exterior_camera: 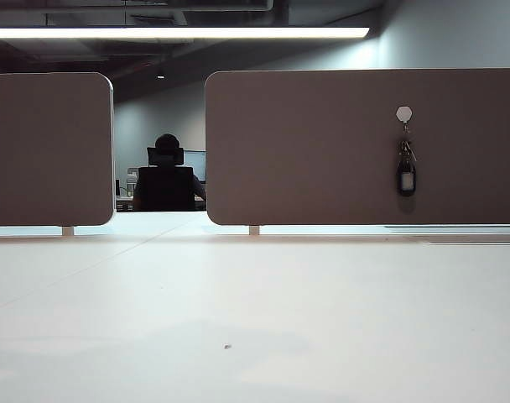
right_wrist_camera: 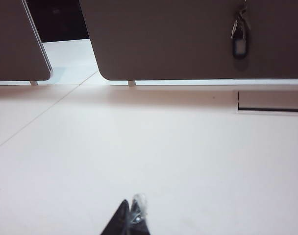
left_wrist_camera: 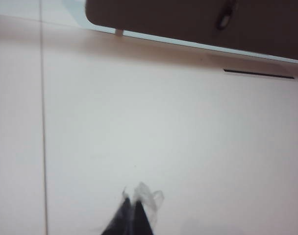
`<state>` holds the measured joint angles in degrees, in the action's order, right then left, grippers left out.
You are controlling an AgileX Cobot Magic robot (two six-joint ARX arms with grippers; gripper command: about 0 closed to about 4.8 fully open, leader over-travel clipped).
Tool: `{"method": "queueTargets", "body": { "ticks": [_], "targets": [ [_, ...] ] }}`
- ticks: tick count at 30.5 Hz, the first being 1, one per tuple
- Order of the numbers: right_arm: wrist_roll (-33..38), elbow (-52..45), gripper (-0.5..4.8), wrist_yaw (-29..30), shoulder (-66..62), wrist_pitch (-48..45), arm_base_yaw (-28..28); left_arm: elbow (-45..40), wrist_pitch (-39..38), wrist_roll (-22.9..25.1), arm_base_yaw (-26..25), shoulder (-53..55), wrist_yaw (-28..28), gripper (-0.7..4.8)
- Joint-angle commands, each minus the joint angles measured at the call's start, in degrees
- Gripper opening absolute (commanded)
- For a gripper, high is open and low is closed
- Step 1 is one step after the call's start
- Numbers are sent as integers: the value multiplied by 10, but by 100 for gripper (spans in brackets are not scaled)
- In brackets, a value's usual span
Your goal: Hang the bunch of keys on the hook.
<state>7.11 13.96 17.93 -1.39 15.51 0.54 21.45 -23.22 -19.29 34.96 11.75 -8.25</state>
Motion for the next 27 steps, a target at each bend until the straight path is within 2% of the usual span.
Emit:
{"method": "queueTargets", "body": {
  "ticks": [1,15,19,25,27],
  "targets": [
    [15,-28,-9,-5,1,-29,0,-67,110,27,0,0,3,-5],
    [15,-108,-9,-12,7,-38,0,-207,249,43,0,-1,6,-5],
    [13,-123,-9,-19,13,-44,0,-210,258,58,0,-2,6,-5],
    [1,-139,-9,-79,13,-72,0,-210,244,54,0,-1,6,-5],
    [-6,-139,-8,-80,13,-72,0,-210,244,54,0,-2,5,-5]
  ]
}}
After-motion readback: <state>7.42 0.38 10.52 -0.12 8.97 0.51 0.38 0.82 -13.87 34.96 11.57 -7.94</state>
